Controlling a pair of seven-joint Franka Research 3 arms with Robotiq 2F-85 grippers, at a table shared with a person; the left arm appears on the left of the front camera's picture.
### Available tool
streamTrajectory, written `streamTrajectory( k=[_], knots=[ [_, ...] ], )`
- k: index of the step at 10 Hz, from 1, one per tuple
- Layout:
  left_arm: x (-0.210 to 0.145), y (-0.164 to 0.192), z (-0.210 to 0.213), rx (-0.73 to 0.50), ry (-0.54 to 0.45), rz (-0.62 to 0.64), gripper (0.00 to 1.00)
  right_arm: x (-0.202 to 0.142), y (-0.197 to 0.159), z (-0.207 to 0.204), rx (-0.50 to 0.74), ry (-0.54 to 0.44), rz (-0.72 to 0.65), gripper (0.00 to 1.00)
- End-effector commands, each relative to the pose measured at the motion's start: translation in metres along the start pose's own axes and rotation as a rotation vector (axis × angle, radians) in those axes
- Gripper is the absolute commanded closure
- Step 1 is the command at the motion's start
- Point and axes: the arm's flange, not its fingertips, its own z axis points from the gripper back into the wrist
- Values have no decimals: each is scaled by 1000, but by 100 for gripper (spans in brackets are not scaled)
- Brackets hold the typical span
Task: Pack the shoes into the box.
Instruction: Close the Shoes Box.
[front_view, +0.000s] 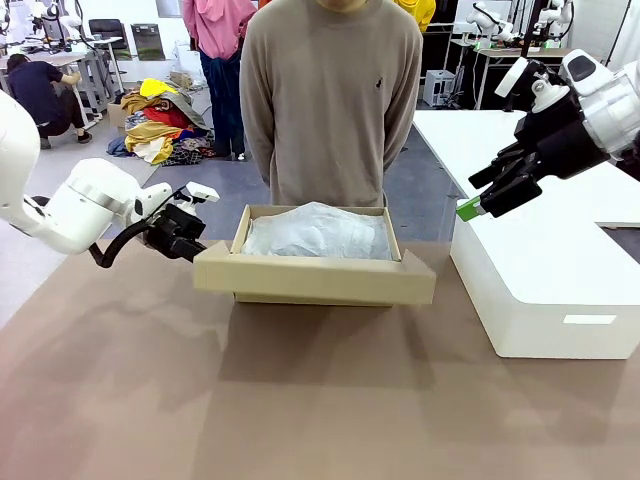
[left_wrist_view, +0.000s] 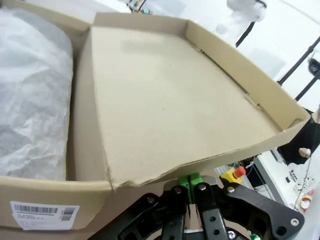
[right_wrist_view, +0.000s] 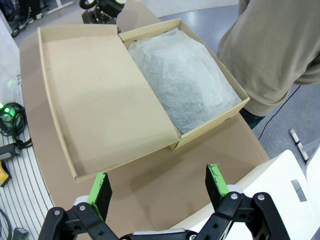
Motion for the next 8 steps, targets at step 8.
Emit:
streamTrajectory(
  k=[8],
  knots=[
    [27, -40, 15, 266, -181, -135, 100, 0, -3, -2, 13, -22, 11, 0]
  ],
)
